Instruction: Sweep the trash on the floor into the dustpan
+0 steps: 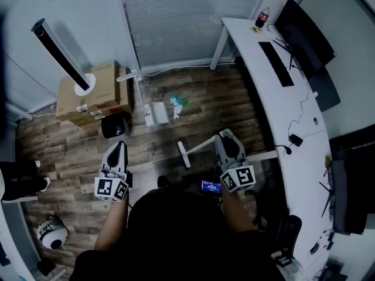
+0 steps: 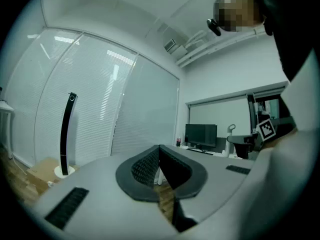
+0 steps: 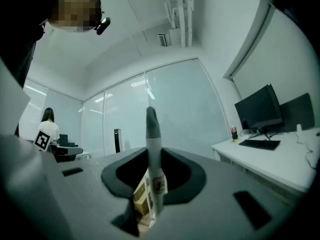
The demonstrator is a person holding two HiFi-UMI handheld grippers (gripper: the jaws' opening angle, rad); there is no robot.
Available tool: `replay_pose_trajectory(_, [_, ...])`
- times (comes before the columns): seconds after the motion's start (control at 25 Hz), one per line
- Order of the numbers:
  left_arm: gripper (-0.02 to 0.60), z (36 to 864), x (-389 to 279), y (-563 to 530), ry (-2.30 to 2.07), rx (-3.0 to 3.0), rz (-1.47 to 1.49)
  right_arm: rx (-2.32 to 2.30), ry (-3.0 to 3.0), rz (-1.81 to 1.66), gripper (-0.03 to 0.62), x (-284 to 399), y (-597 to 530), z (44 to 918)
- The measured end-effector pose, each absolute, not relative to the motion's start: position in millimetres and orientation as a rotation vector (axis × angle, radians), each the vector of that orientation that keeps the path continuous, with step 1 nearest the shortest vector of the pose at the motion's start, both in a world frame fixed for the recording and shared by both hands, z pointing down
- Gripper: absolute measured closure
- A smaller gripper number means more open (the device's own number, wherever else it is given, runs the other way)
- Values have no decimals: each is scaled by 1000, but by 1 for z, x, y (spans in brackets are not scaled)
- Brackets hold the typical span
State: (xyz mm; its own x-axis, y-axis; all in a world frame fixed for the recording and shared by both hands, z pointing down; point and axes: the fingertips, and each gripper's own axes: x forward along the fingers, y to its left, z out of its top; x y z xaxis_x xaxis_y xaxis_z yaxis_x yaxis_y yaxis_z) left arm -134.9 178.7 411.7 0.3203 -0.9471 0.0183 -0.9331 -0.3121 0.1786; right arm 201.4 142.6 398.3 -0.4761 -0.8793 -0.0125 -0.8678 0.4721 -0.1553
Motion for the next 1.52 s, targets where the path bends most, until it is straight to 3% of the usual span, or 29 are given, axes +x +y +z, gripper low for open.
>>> replay_pose_trajectory(0.64, [588,433,-113,191,-1577,2562,-132,-1705,2617,-161,502,209,192,414])
replay_pose_trajectory(1.52, [588,439,-73,203,-1654,2501,-58,-1541,2693,-267,502,229,198,435])
